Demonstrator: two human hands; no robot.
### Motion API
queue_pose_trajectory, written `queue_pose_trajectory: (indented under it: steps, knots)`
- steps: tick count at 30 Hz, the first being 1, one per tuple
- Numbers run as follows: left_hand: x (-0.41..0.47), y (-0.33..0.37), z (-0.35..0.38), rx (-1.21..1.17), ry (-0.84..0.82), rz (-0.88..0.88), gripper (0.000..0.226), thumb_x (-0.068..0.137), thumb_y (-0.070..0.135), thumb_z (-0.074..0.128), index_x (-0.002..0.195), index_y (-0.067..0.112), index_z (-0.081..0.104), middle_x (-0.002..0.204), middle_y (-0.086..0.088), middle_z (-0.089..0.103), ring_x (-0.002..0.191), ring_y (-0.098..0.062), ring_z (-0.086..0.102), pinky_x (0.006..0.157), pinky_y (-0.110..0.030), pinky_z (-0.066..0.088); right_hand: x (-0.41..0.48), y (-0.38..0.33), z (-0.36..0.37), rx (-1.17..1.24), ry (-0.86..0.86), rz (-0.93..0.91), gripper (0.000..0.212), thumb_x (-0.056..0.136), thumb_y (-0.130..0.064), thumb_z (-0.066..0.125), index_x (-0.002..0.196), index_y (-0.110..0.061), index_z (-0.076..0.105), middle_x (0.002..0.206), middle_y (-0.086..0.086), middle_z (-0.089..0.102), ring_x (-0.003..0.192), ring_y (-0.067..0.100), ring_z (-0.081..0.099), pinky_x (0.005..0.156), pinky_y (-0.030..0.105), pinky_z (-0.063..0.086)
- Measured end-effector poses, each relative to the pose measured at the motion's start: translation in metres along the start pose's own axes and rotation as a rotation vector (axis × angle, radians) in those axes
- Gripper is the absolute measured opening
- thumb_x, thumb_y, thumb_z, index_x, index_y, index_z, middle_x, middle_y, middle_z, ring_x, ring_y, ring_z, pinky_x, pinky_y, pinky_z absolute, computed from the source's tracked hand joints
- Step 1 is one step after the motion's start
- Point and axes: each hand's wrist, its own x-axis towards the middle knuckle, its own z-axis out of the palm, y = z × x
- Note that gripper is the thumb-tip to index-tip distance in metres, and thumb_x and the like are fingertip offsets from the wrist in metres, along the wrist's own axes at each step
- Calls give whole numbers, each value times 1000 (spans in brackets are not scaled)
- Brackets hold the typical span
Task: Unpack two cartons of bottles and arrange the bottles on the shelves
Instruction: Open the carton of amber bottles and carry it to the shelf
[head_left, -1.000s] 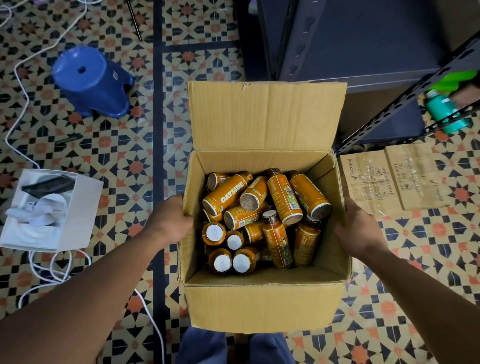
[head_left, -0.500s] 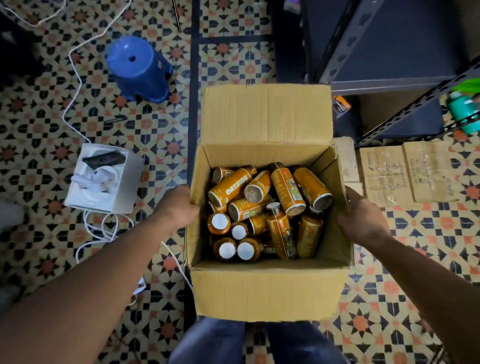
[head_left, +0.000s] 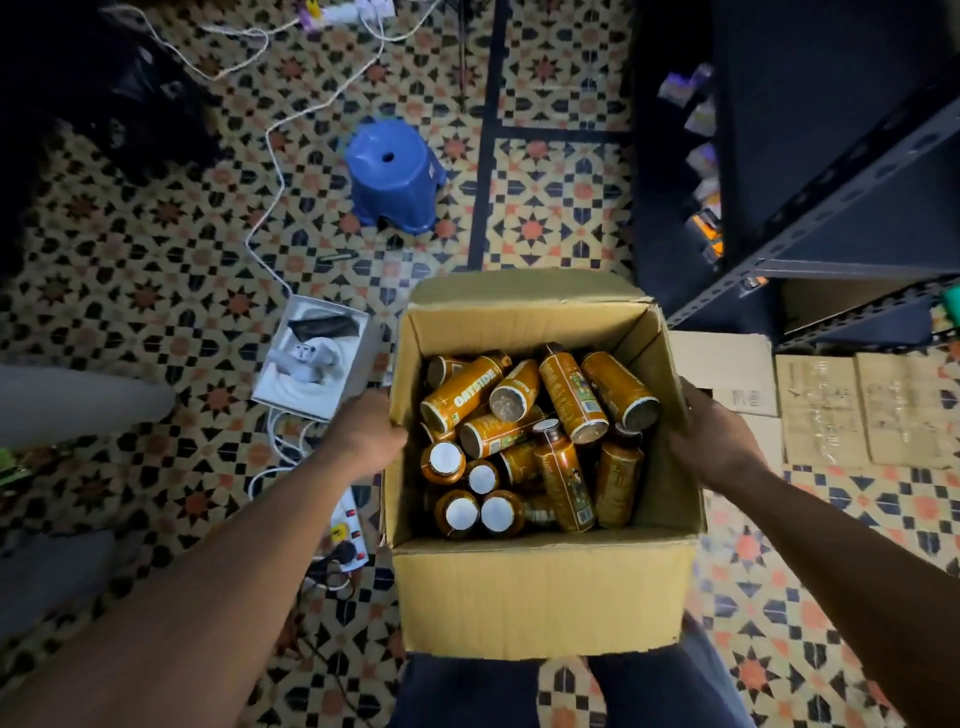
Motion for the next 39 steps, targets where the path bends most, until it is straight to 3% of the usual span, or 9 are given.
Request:
queue_pose_trajectory:
  steps: [5,8,12,18,23,28,32,36,39]
  knots:
    - [7,-25,-48,-39,54,70,42,85,15,57,125,24,57,106,-9,71,91,-30,66,79,-41,57,8,-49,2,44,60,-81,59,97,-17,57,150,-36,40,119,15,69,100,37,62,87,48,53]
    - [15,-27,-70,-130,71,119,80,90,8,59,151,44,21,113,-1,66,91,-26,67,79,-45,58,25,-74,-1,39,102,-134,64,98,-16,55,155,-37,35,120,20,68,105,44,62,89,48,52]
    - [39,-16,-99,-127,64,50,105,95,9,59,151,53,-17,97,-7,68,68,-28,68,61,-49,60,58,-103,-19,0,88,-167,77,96,-14,56,158,-44,22,118,23,67,103,44,62,87,45,50]
    - [103,11,-125,-70,51,54,109,94,10,62,149,55,-21,101,-12,68,64,-33,68,57,-53,57,113,-126,-43,48,86,-147,82,95,-15,58,159,-44,17,126,22,66,108,45,62,92,47,49]
    - [150,35,-140,-2,43,129,110,93,10,63,151,52,-19,145,-11,53,57,-17,65,48,-32,52,144,-124,-57,77,95,-65,88,92,-12,59,160,-44,15,130,18,66,107,42,64,93,44,50]
    - [195,63,-156,-1,1,199,109,93,9,63,151,53,-18,138,-15,57,57,-16,65,47,-27,49,168,-133,-72,101,131,-5,87,92,-10,59,161,-42,15,137,16,63,112,43,63,99,48,51]
    - [229,80,-175,44,-45,254,109,94,9,62,152,51,-20,119,-7,56,57,-25,66,50,-40,56,183,-142,-79,135,139,63,89,93,-11,58,161,-45,12,135,16,64,111,42,64,99,49,51]
    - [269,94,-200,65,-86,334,110,92,9,62,150,54,-19,128,-12,64,63,-22,68,55,-42,57,196,-157,-78,164,185,110,84,95,-16,58,160,-46,14,134,17,65,111,44,63,94,45,50]
    - [293,109,-222,99,-130,380,109,90,7,61,152,52,-16,106,-7,67,61,-18,65,48,-27,46,205,-169,-76,200,200,155,82,97,-21,58,158,-50,13,131,19,66,108,45,64,93,48,52]
